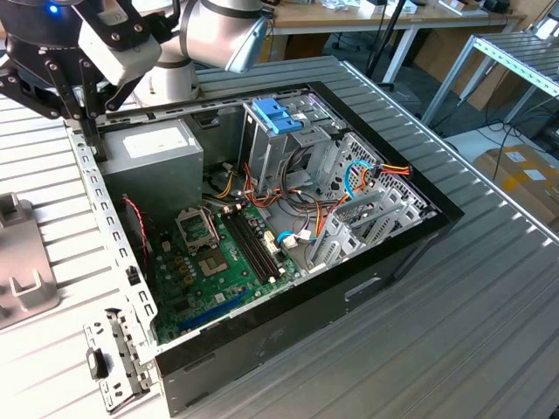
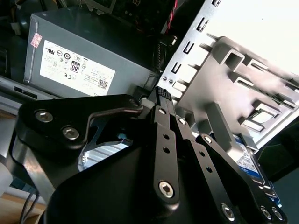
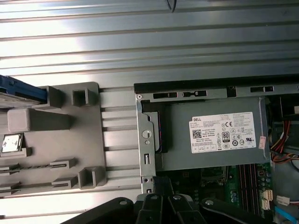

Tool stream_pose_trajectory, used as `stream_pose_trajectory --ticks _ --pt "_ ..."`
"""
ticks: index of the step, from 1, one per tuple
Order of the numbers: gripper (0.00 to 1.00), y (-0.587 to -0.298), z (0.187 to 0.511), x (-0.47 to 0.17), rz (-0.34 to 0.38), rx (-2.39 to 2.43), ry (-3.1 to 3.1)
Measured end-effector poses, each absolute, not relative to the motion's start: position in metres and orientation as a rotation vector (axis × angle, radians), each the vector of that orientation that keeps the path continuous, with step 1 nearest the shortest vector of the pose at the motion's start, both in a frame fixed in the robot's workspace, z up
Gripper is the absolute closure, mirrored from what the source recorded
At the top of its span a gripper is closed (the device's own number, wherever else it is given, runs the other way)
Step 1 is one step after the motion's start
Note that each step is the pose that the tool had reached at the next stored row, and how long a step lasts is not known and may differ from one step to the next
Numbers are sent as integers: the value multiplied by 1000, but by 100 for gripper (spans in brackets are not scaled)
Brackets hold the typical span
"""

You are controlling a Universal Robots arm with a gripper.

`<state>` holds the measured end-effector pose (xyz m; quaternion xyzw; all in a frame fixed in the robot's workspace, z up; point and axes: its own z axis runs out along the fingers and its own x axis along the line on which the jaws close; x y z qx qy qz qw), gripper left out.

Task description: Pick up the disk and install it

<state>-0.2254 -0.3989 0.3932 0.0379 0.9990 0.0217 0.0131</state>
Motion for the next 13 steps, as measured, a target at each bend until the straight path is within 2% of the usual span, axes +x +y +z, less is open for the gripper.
stream_pose_trajectory --ticks 13 --pt "89 -399 393 -241 68 118 3112"
